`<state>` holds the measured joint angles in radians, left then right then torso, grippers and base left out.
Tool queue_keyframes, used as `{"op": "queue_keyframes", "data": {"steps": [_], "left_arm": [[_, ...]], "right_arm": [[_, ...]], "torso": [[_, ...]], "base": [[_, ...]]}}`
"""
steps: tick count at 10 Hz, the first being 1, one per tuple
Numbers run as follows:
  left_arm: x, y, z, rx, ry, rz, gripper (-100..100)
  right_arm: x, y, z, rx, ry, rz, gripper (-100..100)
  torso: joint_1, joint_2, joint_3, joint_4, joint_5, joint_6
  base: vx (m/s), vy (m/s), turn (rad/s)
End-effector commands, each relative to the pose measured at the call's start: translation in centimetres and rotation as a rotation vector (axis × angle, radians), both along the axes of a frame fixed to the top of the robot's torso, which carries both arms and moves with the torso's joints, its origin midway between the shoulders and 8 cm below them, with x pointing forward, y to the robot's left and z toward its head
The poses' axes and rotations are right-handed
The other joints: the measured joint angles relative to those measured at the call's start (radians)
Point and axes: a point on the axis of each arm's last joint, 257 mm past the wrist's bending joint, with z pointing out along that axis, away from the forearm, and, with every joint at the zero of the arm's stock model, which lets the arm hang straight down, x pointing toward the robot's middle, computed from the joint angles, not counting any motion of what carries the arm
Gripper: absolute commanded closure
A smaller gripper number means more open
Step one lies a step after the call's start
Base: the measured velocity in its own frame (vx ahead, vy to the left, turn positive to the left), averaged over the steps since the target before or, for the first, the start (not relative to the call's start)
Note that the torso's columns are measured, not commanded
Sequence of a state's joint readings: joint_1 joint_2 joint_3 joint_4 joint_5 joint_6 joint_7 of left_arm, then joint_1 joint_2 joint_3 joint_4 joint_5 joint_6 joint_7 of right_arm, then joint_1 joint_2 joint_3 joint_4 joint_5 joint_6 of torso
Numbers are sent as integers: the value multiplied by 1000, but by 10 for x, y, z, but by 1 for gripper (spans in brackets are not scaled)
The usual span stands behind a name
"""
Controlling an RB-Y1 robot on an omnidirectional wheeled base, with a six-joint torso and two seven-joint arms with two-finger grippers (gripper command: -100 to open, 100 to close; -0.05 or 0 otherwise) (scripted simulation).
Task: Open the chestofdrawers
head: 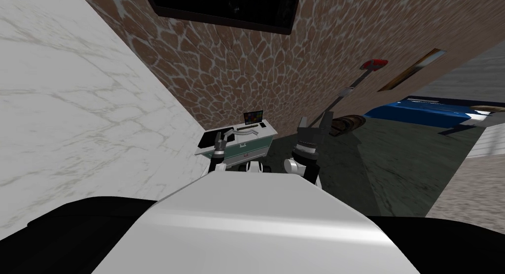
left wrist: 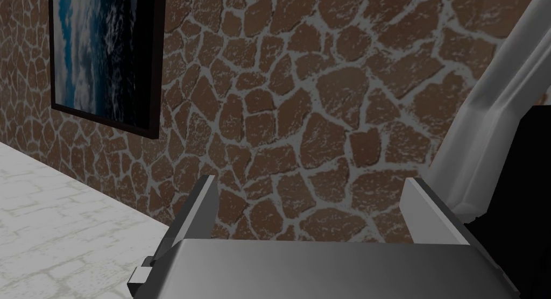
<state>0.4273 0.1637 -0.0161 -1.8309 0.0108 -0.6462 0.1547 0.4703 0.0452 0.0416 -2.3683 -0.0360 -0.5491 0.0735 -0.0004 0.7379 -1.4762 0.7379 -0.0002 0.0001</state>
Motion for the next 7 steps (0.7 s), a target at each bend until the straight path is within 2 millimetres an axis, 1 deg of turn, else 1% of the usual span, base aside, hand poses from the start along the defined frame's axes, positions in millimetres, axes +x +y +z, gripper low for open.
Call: {"op": "queue_keyframes", "data": {"steps": [1,7], "left_arm": [[-4,7,-20,-5,10,5,-100],[-12,21,-61,-15,50,21,-100]], "right_arm": [[0,0,0,0,0,0,0],[0,0,0,0,0,0,0]], "torso": [[0,1,1,0,0,0],[2,-7,-3,-5,4,2]], "base": [[58,-74,39],[38,-41,22]]}}
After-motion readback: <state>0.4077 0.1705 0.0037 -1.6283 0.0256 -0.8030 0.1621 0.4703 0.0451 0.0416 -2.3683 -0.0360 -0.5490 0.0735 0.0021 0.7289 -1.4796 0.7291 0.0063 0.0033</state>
